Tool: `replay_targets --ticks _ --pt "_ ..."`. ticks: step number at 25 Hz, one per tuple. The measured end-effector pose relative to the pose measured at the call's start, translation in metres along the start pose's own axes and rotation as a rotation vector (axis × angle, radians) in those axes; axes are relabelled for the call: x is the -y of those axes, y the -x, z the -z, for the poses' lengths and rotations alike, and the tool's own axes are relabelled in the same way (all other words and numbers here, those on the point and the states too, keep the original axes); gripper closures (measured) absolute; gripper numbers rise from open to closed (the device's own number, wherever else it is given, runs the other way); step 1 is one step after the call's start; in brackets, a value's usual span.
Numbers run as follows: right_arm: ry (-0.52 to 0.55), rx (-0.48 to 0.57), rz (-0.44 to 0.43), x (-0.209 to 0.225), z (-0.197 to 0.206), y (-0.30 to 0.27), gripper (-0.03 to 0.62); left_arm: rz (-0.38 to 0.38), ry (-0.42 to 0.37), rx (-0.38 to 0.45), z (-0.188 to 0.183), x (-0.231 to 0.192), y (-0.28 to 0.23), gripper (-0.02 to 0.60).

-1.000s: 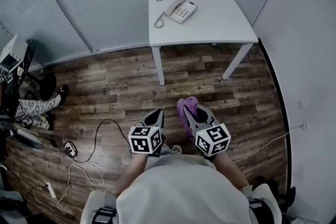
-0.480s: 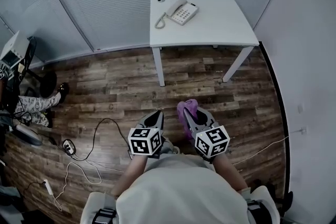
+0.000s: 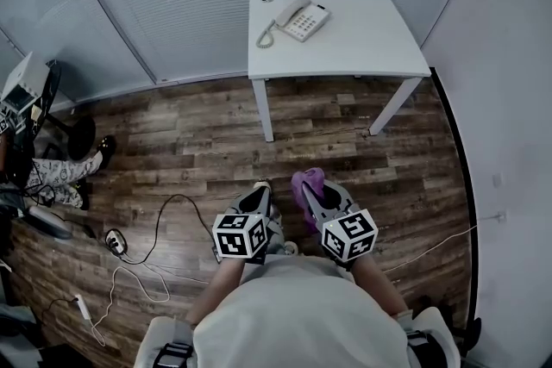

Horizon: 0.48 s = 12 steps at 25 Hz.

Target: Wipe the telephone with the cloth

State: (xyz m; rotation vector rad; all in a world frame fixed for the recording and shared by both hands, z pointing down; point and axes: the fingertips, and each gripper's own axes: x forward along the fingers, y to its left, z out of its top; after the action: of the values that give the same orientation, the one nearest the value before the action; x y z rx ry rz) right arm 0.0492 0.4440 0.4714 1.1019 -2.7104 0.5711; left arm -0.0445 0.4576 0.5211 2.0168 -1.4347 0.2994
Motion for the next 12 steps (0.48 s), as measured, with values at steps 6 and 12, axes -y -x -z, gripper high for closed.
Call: replay_targets --ticks 6,12 --pt "0.005 -0.010 0.019 0.021 -0.010 -0.024 0.534 0.021 0.009 -0.012 -0.016 -0.010 -0.029 0.560" --pt "0.019 0.003 0.028 0.043 -0.033 -0.059 0.534 0.036 0.013 0.008 -0.048 -0.027 -0.061 0.560"
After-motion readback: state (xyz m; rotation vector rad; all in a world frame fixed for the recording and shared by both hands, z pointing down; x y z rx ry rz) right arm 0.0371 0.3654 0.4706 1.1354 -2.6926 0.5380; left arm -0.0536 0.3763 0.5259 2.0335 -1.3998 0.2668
